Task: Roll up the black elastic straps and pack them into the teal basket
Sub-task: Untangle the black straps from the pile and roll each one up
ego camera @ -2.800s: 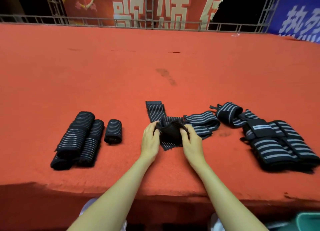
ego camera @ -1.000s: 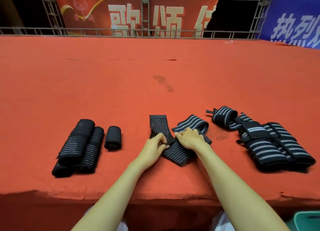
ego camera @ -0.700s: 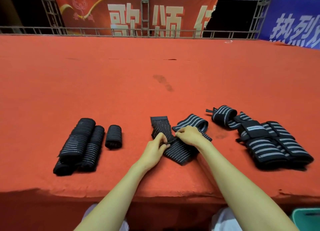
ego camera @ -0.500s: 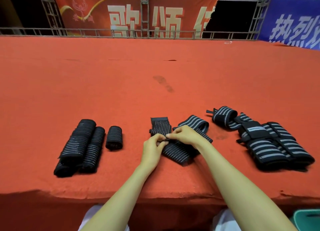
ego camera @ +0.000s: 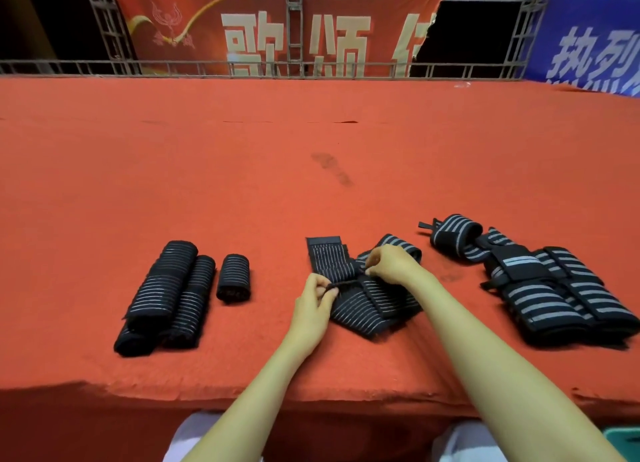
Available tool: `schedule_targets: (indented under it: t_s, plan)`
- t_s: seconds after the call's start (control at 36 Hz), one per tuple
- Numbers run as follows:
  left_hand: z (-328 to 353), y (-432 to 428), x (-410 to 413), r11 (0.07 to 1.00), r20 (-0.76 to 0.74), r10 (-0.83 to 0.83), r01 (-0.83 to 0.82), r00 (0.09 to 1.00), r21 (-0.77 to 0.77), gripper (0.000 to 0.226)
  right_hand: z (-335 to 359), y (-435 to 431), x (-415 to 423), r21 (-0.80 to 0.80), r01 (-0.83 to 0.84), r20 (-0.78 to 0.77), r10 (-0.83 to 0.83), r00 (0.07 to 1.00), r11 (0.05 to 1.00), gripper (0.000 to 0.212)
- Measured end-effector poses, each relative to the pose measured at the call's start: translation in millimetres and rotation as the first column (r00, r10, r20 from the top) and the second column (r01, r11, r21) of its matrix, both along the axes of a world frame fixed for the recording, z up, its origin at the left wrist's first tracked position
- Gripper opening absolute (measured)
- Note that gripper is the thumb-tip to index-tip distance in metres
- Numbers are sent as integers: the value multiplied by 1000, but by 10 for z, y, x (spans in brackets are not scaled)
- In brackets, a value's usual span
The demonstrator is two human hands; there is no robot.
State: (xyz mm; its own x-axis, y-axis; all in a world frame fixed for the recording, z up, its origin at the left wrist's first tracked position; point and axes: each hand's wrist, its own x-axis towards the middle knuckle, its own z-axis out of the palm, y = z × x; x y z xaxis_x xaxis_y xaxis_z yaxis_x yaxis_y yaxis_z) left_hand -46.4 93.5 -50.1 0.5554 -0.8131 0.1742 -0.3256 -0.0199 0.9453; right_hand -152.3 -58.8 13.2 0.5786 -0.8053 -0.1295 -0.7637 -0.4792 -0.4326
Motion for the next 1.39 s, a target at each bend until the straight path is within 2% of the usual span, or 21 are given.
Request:
schedule_targets:
  t_s: [0.06, 0.11, 0.19, 0.36, 0.44, 0.53, 0.58, 0.69, 0.78, 0.86, 0.92, 0.97, 1.08, 1.14, 1.22, 1.31, 1.39]
  plan:
    - [51, -21, -13, 1000, -43, -3, 4, 999, 23, 12, 36, -14, -77, 1, -17, -41, 17, 999, 1000, 10]
    - [105, -54, -30, 999, -37, -11, 13, 999, 36, 19, 72, -2, -153, 39, -55, -78, 58, 995, 998, 15]
    - [177, -100, -61, 997, 76, 4, -9, 997, 74, 12, 71, 51, -174, 90, -163, -182, 177, 967, 983, 31]
    - [206, -22, -112, 998, 203, -60, 61, 977, 2, 18, 43, 121, -127, 83, -225, -299, 240, 924, 971, 34]
    - [204, 78, -60, 997, 169, 0, 13, 986, -78, 17, 48, 111, -167, 108, -254, -317, 276, 907, 961, 37]
    - [242, 196, 30, 983, 51, 101, -92, 994, -160, 17, 27, 107, -227, 102, -269, -299, 288, 910, 958, 43]
    - [303, 281, 76, 987, 30, 71, -66, 997, -145, 18, -23, 117, -264, 95, -259, -241, 275, 931, 961, 43]
    - [452, 390, 117, 997, 75, 28, -23, 997, -71, 22, -24, 194, -429, -8, -174, 0, 174, 985, 985, 26]
    - [557, 418, 201, 993, -69, 98, -103, 993, -66, 25, 46, 323, -601, 7, -238, 213, 231, 949, 971, 23]
    - [607, 455, 281, 992, -175, 115, -122, 978, -30, 34, 62, 396, -736, -18, -275, 227, 272, 935, 961, 30]
    - [594, 504, 323, 993, -139, 117, -115, 983, 19, 34, 46, 420, -823, -110, -284, 200, 301, 932, 952, 32]
    - [588, 563, 347, 992, -108, 115, -108, 987, 65, 30, 43, 437, -917, -151, -287, 192, 312, 930, 946, 21]
    - [607, 670, 362, 985, -222, 154, -133, 963, 108, 27, 14, 432, -1088, -116, -213, 97, 224, 970, 970, 31]
    - [615, 701, 377, 982, -260, 175, -148, 950, 120, 27, -5, 469, -1119, -91, -165, 104, 174, 979, 982, 37]
    - [639, 721, 369, 983, -358, 159, -112, 920, 147, 25, -67, 545, -1125, -45, -137, 193, 144, 971, 990, 41]
    - [685, 738, 351, 988, -497, 140, -88, 856, 126, 27, -145, 619, -1094, -68, -56, 335, 76, 939, 996, 38]
    - [696, 771, 368, 987, -535, 158, -112, 830, 117, 28, -169, 641, -1077, 21, 84, 525, -83, 847, 996, 41]
